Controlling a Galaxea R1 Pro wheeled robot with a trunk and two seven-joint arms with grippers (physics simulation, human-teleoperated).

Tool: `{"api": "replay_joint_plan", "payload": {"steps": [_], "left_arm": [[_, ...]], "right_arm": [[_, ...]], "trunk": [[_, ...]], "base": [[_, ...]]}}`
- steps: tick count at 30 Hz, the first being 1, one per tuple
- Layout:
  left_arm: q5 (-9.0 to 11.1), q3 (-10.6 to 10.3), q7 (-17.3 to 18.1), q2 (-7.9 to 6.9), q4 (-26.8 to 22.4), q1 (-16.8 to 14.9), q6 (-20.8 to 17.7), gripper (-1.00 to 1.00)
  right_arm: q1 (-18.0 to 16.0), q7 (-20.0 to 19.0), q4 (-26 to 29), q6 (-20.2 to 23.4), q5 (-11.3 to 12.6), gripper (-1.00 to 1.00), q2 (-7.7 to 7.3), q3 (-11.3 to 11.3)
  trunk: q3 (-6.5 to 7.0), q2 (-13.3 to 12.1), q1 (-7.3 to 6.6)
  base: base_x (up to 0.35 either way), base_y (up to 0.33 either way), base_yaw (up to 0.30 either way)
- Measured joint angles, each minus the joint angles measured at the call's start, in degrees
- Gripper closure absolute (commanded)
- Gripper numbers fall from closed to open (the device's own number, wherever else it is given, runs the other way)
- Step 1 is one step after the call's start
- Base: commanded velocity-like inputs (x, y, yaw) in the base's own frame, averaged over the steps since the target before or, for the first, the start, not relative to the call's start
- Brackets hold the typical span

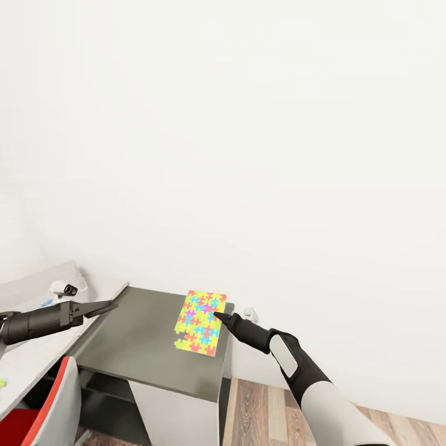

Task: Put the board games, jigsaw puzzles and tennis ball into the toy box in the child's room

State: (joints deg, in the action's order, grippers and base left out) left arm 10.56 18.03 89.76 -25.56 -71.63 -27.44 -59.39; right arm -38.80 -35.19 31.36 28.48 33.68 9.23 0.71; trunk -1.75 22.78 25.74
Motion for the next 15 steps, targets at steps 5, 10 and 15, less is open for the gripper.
{"api": "replay_joint_plan", "payload": {"steps": [5,10,15], "left_arm": [[-0.04,0.0,0.0,0.0,0.0,-0.01,0.0,-1.0],[-0.05,0.0,0.0,0.0,0.0,-0.01,0.0,-1.0],[-0.06,0.0,0.0,0.0,0.0,-0.01,0.0,-1.0]], "right_arm": [[0.0,0.0,0.0,0.0,-0.01,1.0,0.06,0.0],[0.0,0.0,-0.01,-0.04,-0.02,1.0,0.06,-0.01],[0.0,-0.06,0.0,-0.08,0.01,1.0,0.05,0.0]], "trunk": [[0.0,0.0,0.0],[0.0,0.0,0.0],[0.0,0.0,0.0]], "base": [[0.0,0.0,0.291],[0.0,0.0,0.291],[0.0,0.0,0.14]]}}
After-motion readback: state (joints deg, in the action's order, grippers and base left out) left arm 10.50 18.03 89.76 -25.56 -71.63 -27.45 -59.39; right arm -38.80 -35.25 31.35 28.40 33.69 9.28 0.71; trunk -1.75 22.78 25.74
